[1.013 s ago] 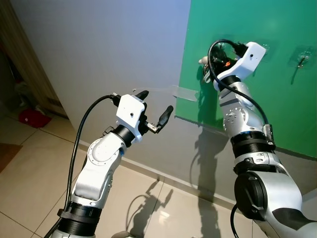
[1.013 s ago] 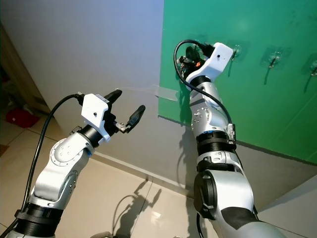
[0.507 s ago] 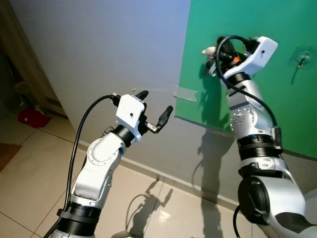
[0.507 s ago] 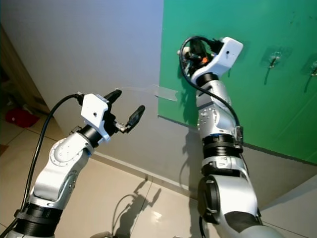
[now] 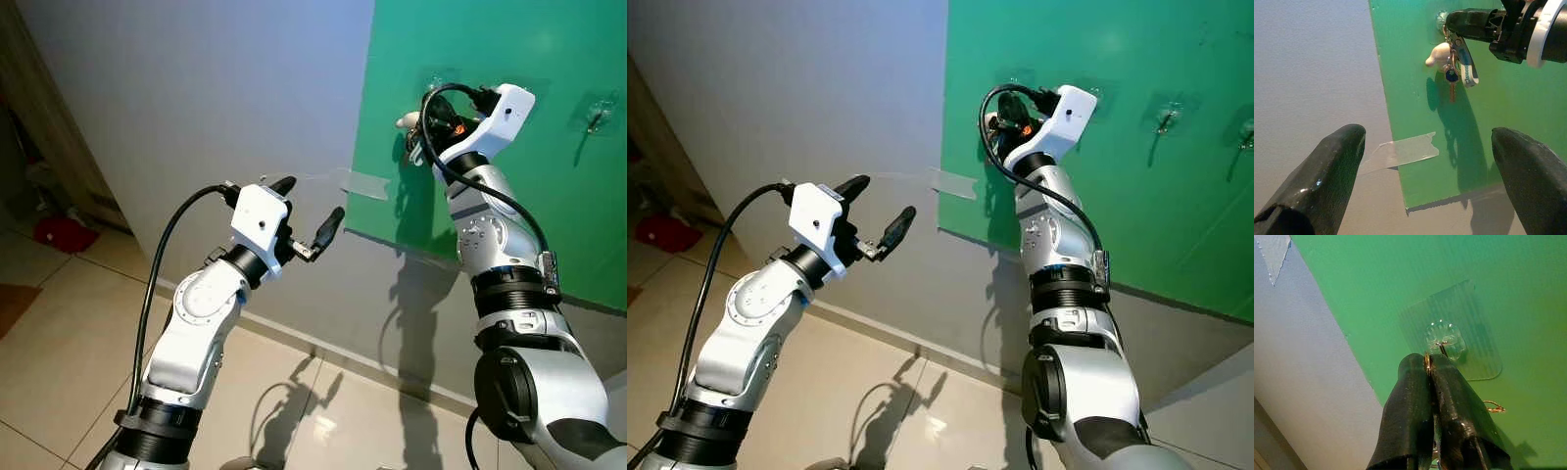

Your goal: Hang keys on a hook

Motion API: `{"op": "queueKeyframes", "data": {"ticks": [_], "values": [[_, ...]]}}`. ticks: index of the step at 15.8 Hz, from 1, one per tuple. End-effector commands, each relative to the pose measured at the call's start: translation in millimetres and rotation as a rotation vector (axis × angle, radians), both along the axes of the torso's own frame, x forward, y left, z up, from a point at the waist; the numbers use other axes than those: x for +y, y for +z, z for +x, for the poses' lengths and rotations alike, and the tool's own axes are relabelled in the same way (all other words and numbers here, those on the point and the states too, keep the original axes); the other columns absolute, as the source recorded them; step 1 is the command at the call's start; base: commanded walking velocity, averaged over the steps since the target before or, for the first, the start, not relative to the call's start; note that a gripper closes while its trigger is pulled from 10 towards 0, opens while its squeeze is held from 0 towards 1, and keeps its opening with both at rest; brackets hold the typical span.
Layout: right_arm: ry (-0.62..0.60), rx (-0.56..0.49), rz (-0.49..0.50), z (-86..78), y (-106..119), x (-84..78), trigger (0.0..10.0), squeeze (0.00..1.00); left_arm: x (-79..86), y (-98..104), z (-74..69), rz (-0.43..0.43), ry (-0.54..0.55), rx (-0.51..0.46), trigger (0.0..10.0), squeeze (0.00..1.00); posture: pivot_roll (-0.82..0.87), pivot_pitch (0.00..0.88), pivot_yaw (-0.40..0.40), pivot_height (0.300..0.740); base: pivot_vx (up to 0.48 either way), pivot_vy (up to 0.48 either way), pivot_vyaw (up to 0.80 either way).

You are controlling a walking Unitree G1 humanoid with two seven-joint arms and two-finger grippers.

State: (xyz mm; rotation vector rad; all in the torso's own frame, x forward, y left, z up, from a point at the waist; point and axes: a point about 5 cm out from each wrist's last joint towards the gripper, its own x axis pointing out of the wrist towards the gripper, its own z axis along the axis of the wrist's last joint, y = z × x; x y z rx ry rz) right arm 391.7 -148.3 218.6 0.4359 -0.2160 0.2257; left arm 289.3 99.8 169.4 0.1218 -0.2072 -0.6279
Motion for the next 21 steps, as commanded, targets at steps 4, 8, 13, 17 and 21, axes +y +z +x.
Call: {"op": "queueKeyframes", "data": {"ticks": [4, 8, 13, 17, 21], "values": [[-0.014, -0.054, 0.049, 0.8, 13.2, -4.9, 10.0, 0.00, -0.6, 0.1, -1.5, 0.012, -0.003, -0.006, 10.0, 0.00, -0.02, 0.000, -0.029, 0.740, 0.000, 0.000, 0.00], [-0.051, 0.067, -0.021, 3.2, -7.2, -7.2, 10.0, 0.00, -0.8, -1.9, -3.6, 0.019, -0.012, 0.000, 10.0, 0.00, -0.02, 0.000, -0.025, 0.740, 0.000, 0.000, 0.00], [-0.042, 0.152, -0.028, 2.3, -25.0, -5.1, 10.0, 0.00, -0.2, -3.8, -5.4, 0.022, -0.010, 0.006, 10.0, 0.00, -0.02, 0.000, -0.030, 0.740, 0.000, 0.000, 0.00], [-0.072, 0.165, 0.022, 3.3, -28.4, -9.0, 10.0, 0.00, -0.4, -2.8, -4.6, 0.017, 0.001, -0.002, 10.0, 0.00, -0.02, 0.000, -0.036, 0.740, 0.000, 0.000, 0.00], [-0.088, 0.144, 0.194, 4.5, -23.7, -17.4, 10.0, 0.00, 1.7, -0.6, -4.3, 0.007, 0.016, -0.013, 10.0, 0.00, -0.01, 0.000, -0.041, 0.740, 0.000, 0.000, 0.00]]}}
